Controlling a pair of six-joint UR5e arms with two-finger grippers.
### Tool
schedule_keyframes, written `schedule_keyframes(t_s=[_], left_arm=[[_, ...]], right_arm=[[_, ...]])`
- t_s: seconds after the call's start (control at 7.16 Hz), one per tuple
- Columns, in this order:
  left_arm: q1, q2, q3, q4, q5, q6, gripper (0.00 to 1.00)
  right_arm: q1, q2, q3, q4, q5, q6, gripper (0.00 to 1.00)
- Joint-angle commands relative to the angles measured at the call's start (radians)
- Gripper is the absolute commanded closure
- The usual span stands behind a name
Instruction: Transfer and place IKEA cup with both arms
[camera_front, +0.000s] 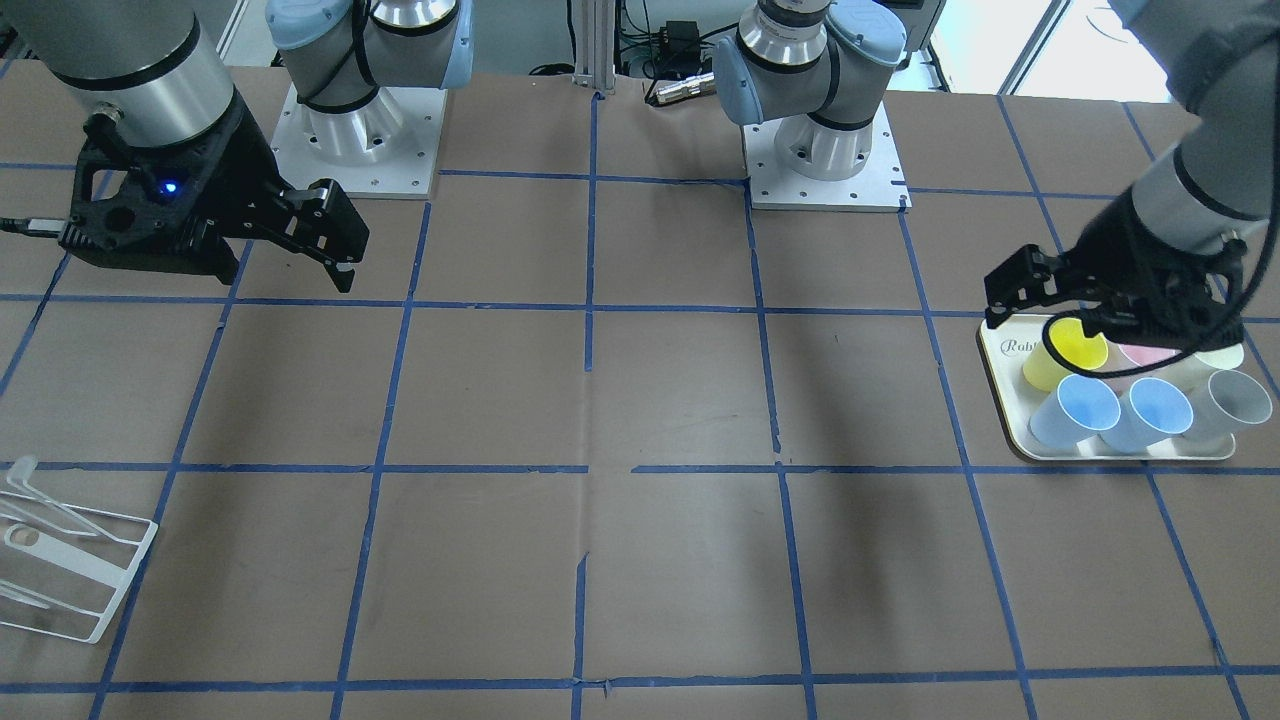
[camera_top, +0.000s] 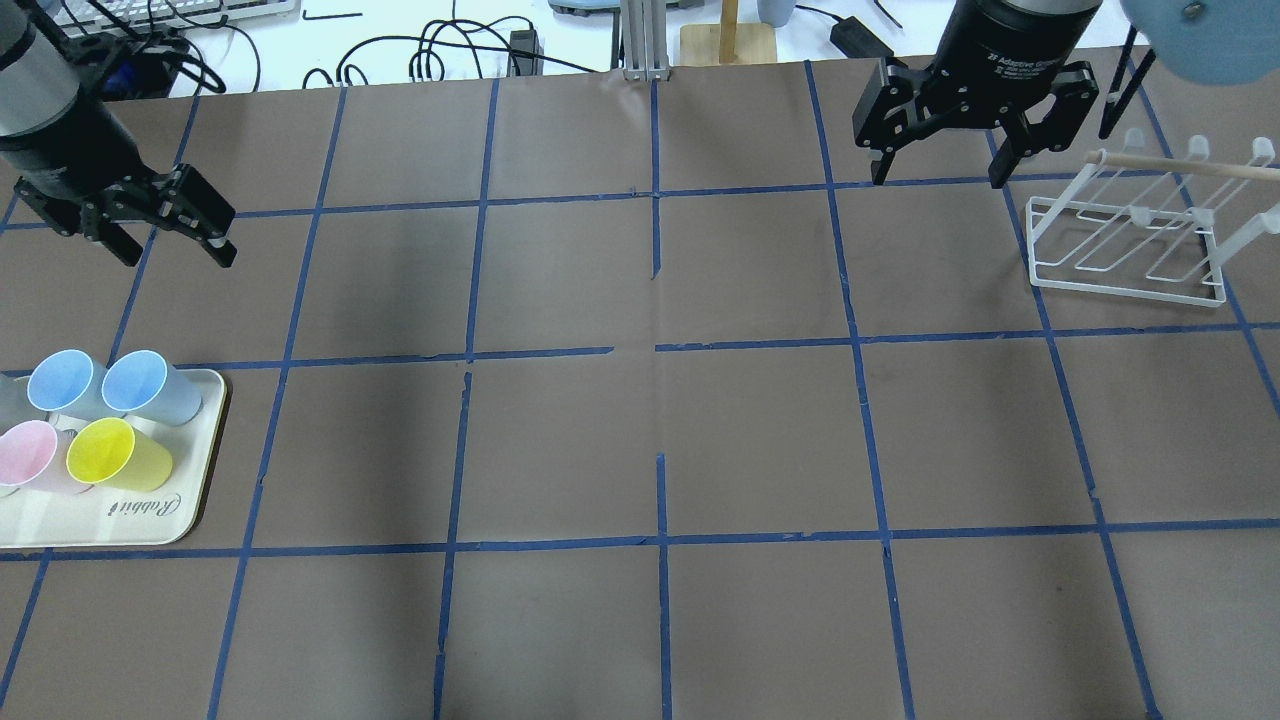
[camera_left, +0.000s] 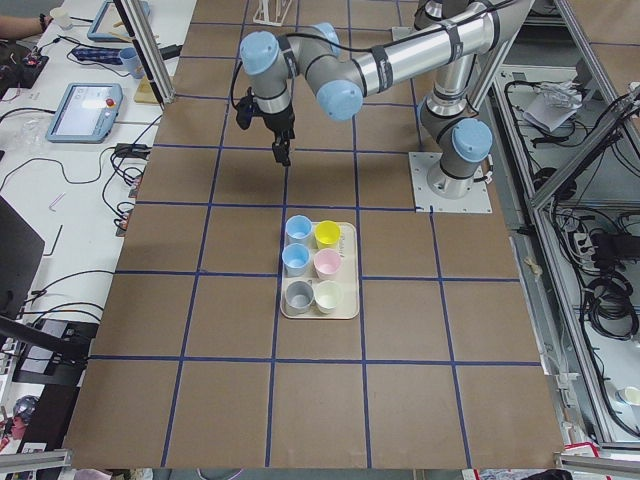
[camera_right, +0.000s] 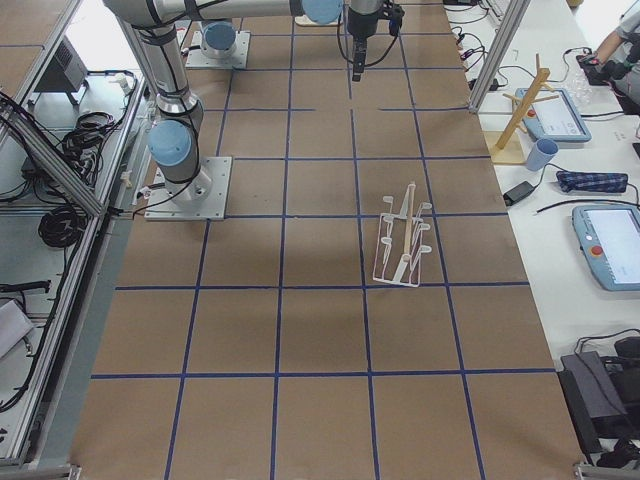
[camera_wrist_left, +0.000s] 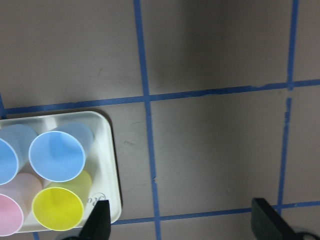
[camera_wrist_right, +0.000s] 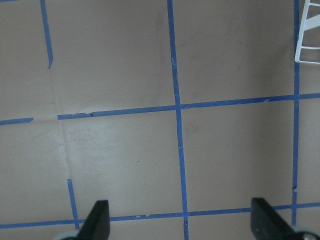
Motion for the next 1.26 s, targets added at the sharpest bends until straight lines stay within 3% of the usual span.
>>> schedule_keyframes(t_s=[0.0,0.28,0.56,1.12], left_arm=[[-0.174,0.099,-0.003,-0.054,-0.017,-0.158,0.0],[-0.275,0.108,-0.028,-0.051,-0.009,-0.2,0.0],[-0.283,0.139,-0.075,-0.047,-0.015,-0.2,0.0],[-0.262,0.15,-0.065,-0.054,-0.006,-0.187,0.0]], right_arm=[[0.0,-0.002,0.001,0.001,0.0,-0.001,0.0],[0.0,-0.002,0.001,0.001,-0.002,-0.001,0.0],[0.0,0.0,0.001,0.001,-0.002,-0.001,0.0],[0.0,0.0,0.001,-0.001,-0.002,-0.001,0.0]])
